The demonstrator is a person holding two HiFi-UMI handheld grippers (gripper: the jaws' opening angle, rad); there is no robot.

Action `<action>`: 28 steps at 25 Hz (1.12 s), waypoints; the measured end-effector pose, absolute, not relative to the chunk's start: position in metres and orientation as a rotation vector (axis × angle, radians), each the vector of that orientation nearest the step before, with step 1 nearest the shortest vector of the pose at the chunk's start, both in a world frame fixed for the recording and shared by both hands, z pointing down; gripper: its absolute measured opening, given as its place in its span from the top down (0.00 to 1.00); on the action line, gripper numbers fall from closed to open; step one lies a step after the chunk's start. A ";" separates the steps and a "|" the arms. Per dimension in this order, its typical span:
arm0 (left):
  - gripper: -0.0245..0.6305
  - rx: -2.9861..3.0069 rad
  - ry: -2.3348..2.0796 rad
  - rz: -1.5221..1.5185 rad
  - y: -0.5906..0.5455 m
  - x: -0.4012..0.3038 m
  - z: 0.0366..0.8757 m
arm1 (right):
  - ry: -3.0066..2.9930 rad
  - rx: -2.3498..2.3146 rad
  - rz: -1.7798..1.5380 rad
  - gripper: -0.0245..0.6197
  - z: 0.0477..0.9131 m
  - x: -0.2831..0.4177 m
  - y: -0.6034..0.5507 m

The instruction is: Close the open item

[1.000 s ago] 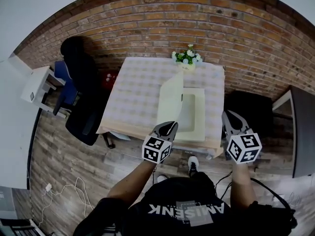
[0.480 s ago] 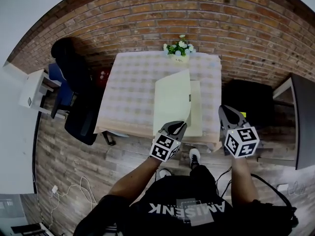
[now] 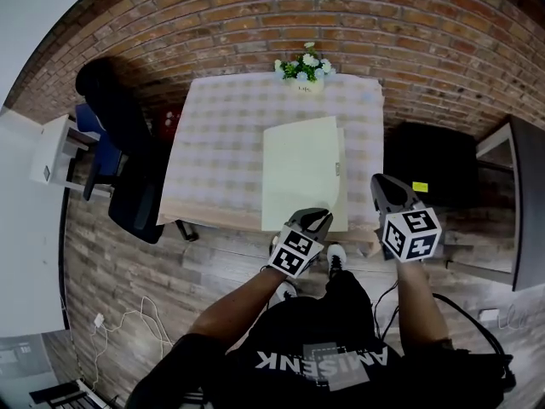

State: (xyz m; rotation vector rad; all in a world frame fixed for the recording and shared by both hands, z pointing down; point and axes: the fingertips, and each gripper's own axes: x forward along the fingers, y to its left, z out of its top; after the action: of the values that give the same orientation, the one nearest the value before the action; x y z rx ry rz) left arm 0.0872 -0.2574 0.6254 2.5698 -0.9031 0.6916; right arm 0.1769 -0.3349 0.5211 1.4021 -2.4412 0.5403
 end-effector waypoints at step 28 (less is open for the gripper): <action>0.84 2.474 -0.755 0.835 -0.255 0.117 0.693 | -2.303 1.130 0.777 0.77 0.670 0.136 -0.392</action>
State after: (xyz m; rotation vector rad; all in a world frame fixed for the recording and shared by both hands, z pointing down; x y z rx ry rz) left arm 0.1169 -0.2555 0.6928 2.4738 -0.7546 0.8349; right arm 0.1355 -0.3917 0.6698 1.1303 -2.3030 0.7769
